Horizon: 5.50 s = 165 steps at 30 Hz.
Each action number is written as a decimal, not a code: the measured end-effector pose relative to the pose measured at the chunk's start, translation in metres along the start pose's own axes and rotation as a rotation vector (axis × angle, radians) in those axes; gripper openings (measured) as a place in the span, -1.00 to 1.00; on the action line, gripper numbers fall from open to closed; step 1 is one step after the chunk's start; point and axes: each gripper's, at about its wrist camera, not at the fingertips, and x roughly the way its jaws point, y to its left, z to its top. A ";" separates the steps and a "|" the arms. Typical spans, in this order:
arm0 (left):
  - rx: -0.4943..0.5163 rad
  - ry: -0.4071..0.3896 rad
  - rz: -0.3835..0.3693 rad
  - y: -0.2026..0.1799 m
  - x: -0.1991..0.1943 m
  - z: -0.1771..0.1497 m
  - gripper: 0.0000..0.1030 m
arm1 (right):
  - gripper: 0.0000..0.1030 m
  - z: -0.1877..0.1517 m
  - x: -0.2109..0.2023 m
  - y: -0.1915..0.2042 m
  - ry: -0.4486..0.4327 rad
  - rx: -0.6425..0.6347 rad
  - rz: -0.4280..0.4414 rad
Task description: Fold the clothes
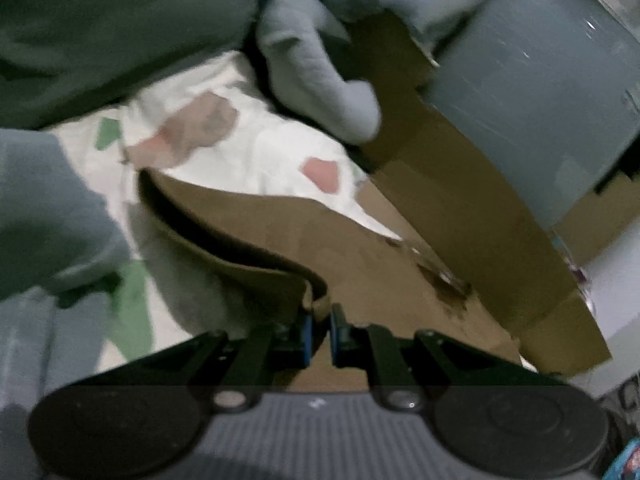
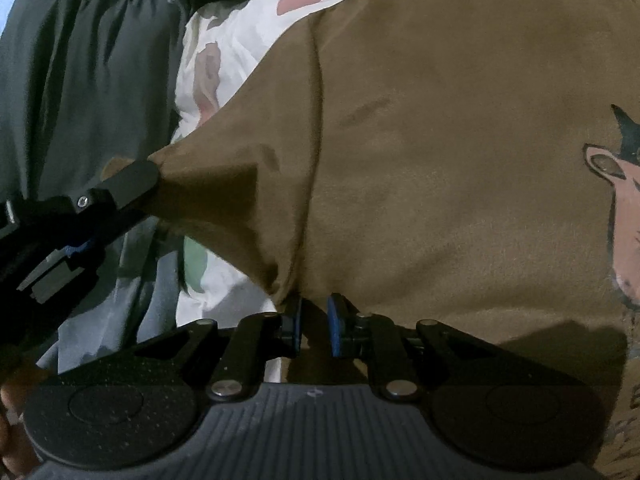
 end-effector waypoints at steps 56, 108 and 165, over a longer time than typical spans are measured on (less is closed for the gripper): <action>-0.167 0.042 0.214 0.019 0.022 -0.080 -0.17 | -0.06 0.022 -0.069 -0.025 -0.045 -0.158 -0.086; -0.015 -0.023 0.256 0.015 0.026 -0.032 -0.54 | -0.64 0.010 -0.079 -0.018 -0.007 -0.198 -0.134; -0.035 0.103 -0.157 -0.064 0.062 0.024 -0.82 | -0.96 0.061 -0.085 -0.003 -0.205 -0.138 -0.052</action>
